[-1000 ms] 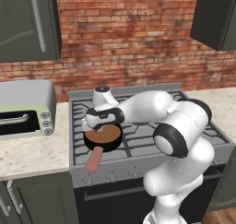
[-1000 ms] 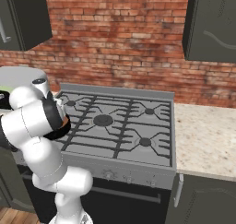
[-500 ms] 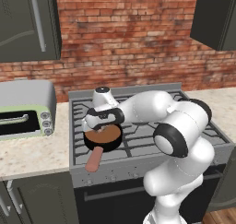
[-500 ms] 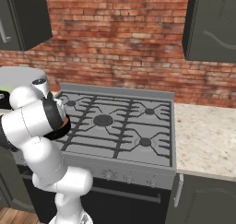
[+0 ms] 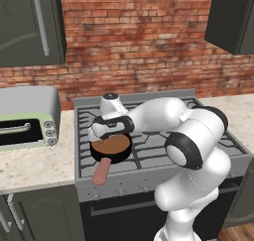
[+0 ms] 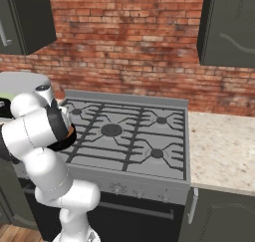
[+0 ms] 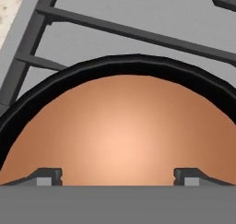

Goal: Pick up the sugar cube(s) and place them in the saucepan with hot chocolate.

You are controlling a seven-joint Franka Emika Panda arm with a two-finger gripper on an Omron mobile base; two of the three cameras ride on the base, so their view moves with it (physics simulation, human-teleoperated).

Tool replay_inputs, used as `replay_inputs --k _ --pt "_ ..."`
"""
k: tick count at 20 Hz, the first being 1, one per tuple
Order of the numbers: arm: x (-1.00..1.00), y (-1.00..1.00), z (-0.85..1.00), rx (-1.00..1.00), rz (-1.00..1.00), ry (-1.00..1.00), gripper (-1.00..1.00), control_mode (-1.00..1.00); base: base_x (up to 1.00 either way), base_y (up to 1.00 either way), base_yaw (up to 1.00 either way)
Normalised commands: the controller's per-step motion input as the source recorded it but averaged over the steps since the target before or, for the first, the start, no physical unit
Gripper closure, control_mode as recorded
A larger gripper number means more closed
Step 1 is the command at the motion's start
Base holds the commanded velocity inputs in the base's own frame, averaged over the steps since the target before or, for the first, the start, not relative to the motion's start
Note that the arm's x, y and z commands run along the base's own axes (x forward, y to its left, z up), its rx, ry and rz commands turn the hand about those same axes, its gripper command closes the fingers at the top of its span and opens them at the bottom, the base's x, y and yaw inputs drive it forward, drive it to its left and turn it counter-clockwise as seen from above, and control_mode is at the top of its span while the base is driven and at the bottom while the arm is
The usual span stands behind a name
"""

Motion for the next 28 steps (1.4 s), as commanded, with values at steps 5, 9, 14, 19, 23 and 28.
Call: replay_inputs --k 5,9,14,19,23,28 --pt "-0.17 -0.28 0.44 0.0 0.02 0.0 -1.0 -1.0 0.0 0.0 0.0" --pt "-0.17 -0.27 0.59 0.0 0.02 0.0 -1.0 -1.0 0.0 0.0 0.0" --pt "-0.31 -0.22 0.13 0.01 0.03 0.0 -1.0 -1.0 0.0 0.0 0.0" --pt "-0.24 -0.07 0.18 0.04 0.03 -0.1 -1.0 -1.0 0.0 0.0 0.0" --pt "-0.42 -0.25 0.25 0.06 0.0 -0.15 -1.0 -1.0 0.0 0.0 0.0" --pt "-0.05 -0.65 0.61 0.0 0.0 0.0 -1.0 -1.0 0.0 0.0 0.0"
